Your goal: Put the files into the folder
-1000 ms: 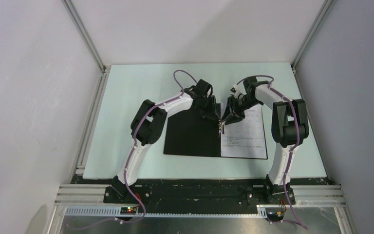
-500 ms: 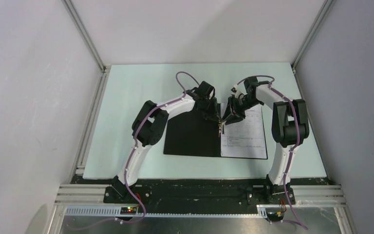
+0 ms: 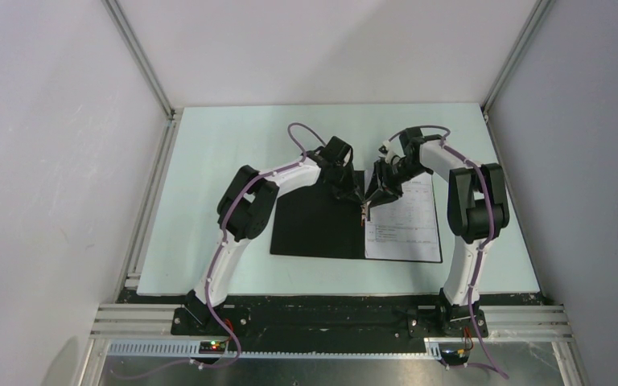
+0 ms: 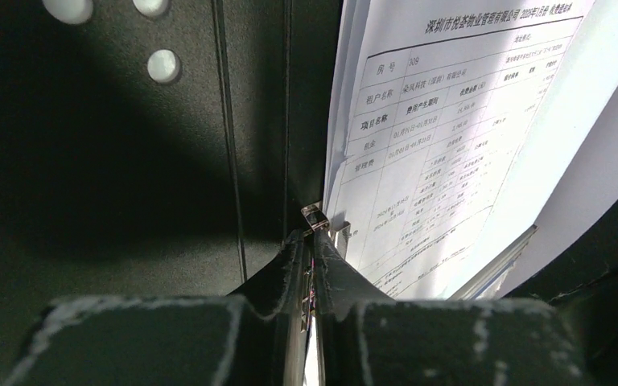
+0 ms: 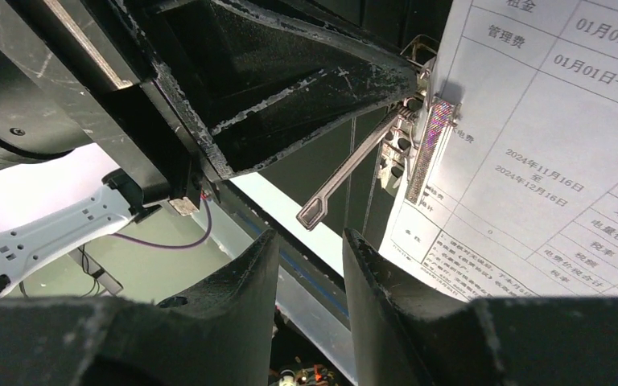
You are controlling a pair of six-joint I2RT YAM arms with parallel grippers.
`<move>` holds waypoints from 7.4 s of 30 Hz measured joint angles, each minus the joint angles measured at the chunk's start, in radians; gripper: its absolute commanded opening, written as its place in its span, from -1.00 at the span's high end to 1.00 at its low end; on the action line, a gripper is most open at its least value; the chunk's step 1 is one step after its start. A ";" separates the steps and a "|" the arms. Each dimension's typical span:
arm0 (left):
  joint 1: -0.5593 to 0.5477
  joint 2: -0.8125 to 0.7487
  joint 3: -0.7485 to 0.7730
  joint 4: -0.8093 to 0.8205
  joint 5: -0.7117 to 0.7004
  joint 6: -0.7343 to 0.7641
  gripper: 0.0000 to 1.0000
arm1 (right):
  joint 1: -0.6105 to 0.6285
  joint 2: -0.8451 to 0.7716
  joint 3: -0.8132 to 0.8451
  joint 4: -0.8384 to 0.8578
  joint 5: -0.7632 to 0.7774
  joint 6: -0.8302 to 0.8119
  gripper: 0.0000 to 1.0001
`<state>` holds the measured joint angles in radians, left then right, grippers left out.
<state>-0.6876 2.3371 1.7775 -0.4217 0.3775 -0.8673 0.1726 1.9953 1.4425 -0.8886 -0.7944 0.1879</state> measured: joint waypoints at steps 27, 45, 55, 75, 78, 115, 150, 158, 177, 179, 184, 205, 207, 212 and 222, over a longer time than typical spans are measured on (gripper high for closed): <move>0.008 0.000 -0.014 0.020 0.023 -0.033 0.87 | 0.030 0.036 -0.002 0.012 -0.037 0.048 0.44; 0.008 0.000 -0.014 0.020 0.023 -0.033 0.87 | 0.025 0.042 -0.016 0.026 -0.041 0.067 0.45; 0.008 0.000 -0.014 0.020 0.023 -0.033 0.87 | 0.015 0.056 -0.021 0.027 -0.041 0.074 0.51; 0.014 0.001 -0.014 0.021 0.027 -0.034 0.87 | 0.014 0.059 -0.068 0.023 -0.017 0.070 0.50; 0.014 0.002 -0.014 0.021 0.028 -0.034 0.87 | 0.014 0.060 -0.068 0.025 -0.018 0.064 0.42; 0.020 0.005 -0.015 0.025 0.044 -0.042 0.87 | -0.005 0.064 -0.023 0.042 -0.104 0.070 0.50; 0.028 0.011 -0.015 0.029 0.065 -0.051 0.87 | 0.060 0.100 -0.027 -0.034 0.084 -0.006 0.65; 0.034 0.016 -0.015 0.032 0.082 -0.060 0.87 | 0.082 0.135 0.011 -0.064 0.129 -0.023 0.68; 0.043 0.021 -0.015 0.036 0.109 -0.079 0.88 | 0.101 0.142 0.027 -0.089 0.174 -0.030 1.00; 0.044 0.022 -0.015 0.036 0.112 -0.085 0.88 | 0.104 0.142 0.026 -0.087 0.182 -0.021 1.00; 0.049 0.026 -0.015 0.039 0.129 -0.101 0.88 | 0.105 0.142 0.011 -0.072 0.188 0.000 1.00; 0.077 0.025 -0.057 0.113 0.149 -0.182 0.89 | 0.073 0.267 0.147 -0.146 0.051 -0.027 0.82; 0.080 0.023 -0.063 0.121 0.150 -0.187 0.90 | 0.073 0.267 0.149 -0.140 0.040 -0.024 0.62; 0.082 0.023 -0.064 0.123 0.149 -0.191 0.91 | 0.074 0.262 0.143 -0.123 0.016 0.001 0.19; 0.080 0.019 -0.064 0.124 0.145 -0.187 0.90 | 0.054 0.239 0.108 -0.081 -0.048 0.048 -0.02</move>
<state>-0.6075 2.3562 1.7138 -0.2977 0.5220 -1.0546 0.2268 2.2345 1.5505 -0.9695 -0.8429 0.2356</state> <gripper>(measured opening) 0.054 0.495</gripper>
